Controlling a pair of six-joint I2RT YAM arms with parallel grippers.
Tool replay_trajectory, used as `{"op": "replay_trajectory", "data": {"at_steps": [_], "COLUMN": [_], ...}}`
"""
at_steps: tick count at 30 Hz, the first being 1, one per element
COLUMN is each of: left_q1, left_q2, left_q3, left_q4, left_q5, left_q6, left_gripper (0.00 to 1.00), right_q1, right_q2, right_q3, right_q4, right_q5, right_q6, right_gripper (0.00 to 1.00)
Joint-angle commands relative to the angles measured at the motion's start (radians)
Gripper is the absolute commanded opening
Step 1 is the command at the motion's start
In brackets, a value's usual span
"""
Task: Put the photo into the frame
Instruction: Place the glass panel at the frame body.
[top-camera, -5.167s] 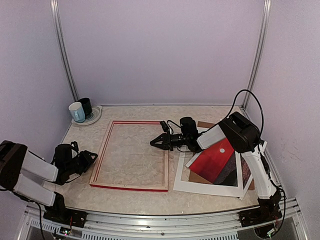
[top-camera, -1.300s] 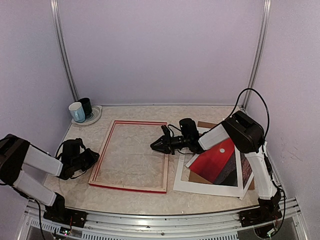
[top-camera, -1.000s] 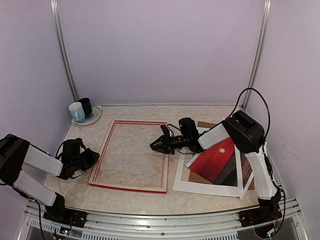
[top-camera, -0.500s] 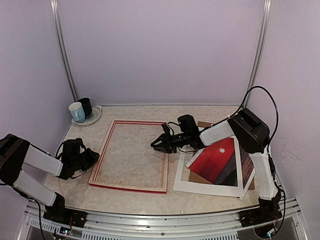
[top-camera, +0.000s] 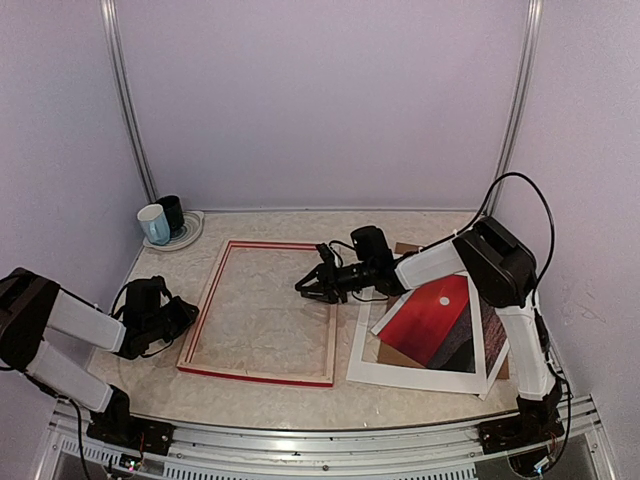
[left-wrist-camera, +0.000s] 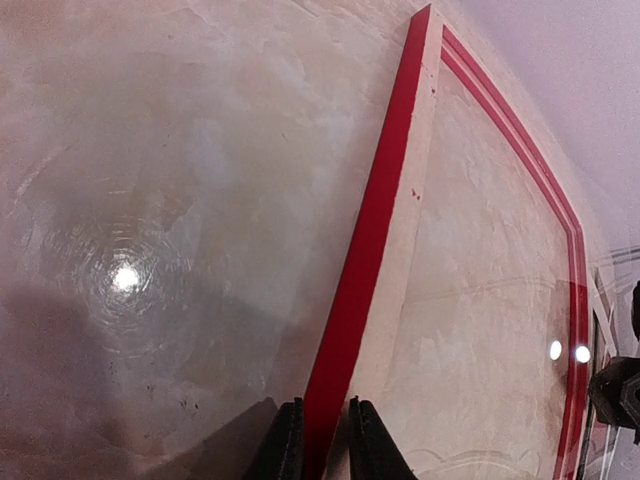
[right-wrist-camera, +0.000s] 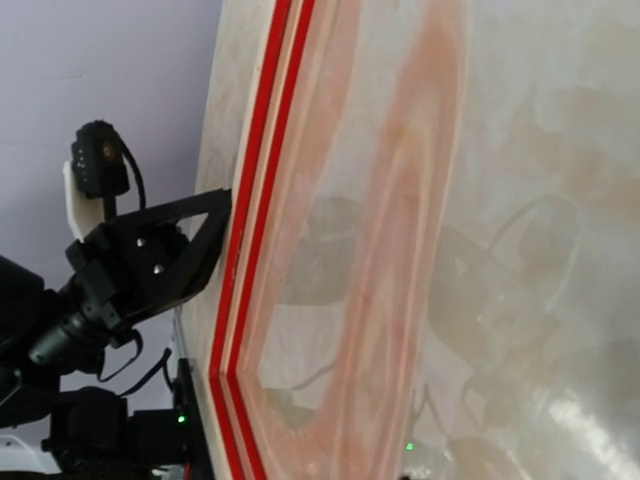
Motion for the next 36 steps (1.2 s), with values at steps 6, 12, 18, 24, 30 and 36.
{"op": "replay_trajectory", "data": {"at_steps": [6,12,18,24,30,36], "left_q1": [-0.009,-0.010,-0.010,-0.011,-0.011,-0.010], "left_q2": [0.024,0.024,0.026,0.025,0.025,0.027], "left_q3": [0.003,0.003,0.003,0.003,0.005,0.005], "left_q4": [-0.091,-0.091,-0.093,-0.093,-0.094,-0.095], "left_q5": [-0.022,-0.023,-0.023,-0.023,-0.023,-0.023], "left_q6": [0.022,0.023,0.022,0.022,0.022,0.022], "left_gripper": [0.17,0.17,0.17,0.17,0.17,0.17], "right_q1": [0.012,0.012,0.008,0.004,0.002,0.004], "right_q2": [0.059,0.080,0.081,0.078,0.111,0.133], "right_q3": [0.014,0.000,-0.007,-0.029,-0.037,-0.029], "right_q4": [0.164,0.286,0.308,0.373,0.482,0.510], "right_q5": [-0.112,-0.157,-0.161,-0.174,-0.187,-0.192], "right_q6": [0.103,0.180,0.196,0.242,0.311,0.338], "right_gripper": [0.32,0.31,0.31,0.33,0.31,0.30]}}
